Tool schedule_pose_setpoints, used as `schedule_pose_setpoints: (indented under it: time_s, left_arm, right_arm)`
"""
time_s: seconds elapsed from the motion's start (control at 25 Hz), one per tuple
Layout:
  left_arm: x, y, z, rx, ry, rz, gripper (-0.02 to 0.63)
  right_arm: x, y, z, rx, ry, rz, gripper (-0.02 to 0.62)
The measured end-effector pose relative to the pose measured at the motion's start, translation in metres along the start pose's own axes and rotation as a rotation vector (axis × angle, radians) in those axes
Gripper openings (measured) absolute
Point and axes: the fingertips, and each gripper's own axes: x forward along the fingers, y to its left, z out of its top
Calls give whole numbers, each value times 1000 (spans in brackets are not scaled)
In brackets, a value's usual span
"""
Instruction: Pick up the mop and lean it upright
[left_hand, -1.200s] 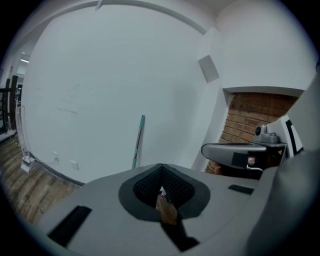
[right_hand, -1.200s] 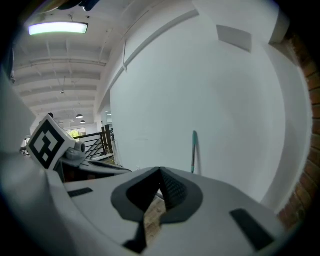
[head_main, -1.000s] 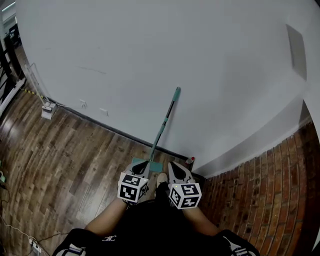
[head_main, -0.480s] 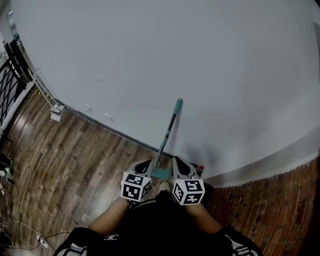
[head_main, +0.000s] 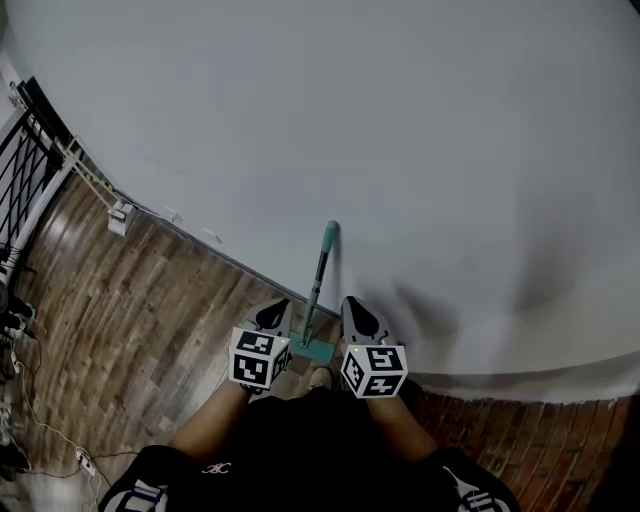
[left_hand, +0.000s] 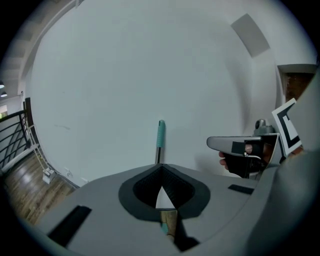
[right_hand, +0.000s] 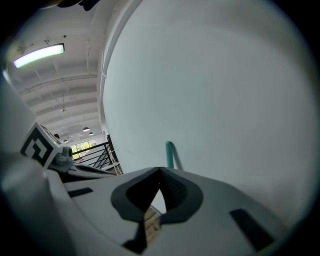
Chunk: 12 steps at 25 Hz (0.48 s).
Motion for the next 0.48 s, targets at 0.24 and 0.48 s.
schedule_pose_setpoints:
  time_s: [0.24,0.48]
  left_arm:
    - [33,10,11,11,29,26,-5]
    - [61,2,39,65,-6,-41,-5]
  right_arm:
    - [20,-16,-3,42,18,21,12]
    - [16,-39,15,33,-17,-61,12]
